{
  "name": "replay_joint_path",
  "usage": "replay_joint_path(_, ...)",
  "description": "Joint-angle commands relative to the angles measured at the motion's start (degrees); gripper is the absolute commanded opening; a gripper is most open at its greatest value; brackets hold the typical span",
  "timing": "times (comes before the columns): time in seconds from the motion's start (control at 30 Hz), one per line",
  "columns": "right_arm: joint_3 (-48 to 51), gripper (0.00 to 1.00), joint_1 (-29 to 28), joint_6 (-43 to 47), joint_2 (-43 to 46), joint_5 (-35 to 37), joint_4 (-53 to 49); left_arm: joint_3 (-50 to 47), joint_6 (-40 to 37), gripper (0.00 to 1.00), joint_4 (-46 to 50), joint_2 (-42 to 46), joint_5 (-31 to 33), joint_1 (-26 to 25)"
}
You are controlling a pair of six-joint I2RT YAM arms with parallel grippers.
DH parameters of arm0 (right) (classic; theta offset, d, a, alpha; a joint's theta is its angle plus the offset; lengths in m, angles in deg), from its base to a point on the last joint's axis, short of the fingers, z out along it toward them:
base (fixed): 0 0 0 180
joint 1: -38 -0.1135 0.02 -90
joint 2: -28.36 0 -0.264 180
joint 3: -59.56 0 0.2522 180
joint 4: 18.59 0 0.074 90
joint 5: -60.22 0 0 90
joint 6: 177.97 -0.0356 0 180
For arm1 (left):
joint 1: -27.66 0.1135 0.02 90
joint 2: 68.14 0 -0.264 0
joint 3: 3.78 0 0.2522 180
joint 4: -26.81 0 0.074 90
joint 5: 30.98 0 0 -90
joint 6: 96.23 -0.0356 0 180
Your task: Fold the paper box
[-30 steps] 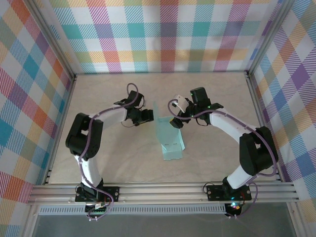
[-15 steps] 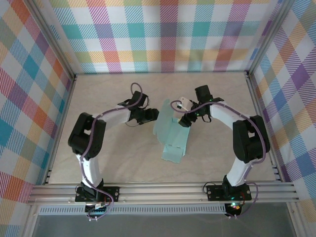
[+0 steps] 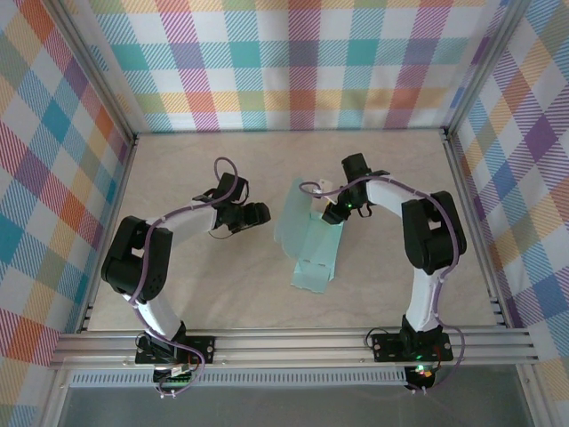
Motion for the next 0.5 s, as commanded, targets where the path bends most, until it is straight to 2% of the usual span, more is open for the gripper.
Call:
replay_joint_path(0.0, -2.32, 0.38, -0.35, 0.96, -1.15, -0.63, -2.81, 0.18, -1.75, 0.68, -0.63, -0.58, -0.26, 0.27)
replay_joint_path(0.17, -2.53, 0.32, -0.38, 0.91, -1.65, -0.72, -3.28, 0.24, -2.76, 0.68, -0.57, -1.15, -1.0, 0.26)
replay_joint_path(0.3, -2.0, 0.18, -0.48, 0.93, -1.42, -0.63, -2.59, -0.04, -3.0, 0.68, -0.53, -0.98, -0.99, 0.26)
replay_joint_path(0.37, -1.67, 0.16, -0.38, 0.67, -0.98, -0.49, -1.94, -0.13, -3.23, 0.68, -0.28, -0.71, -0.73, 0.34)
replay_joint_path(0.47, -0.09, 0.05, -0.45, -0.99, 0.36, 0.43, 1.31, -0.38, -3.33, 0.68, -0.18, -0.08, -0.28, 0.4)
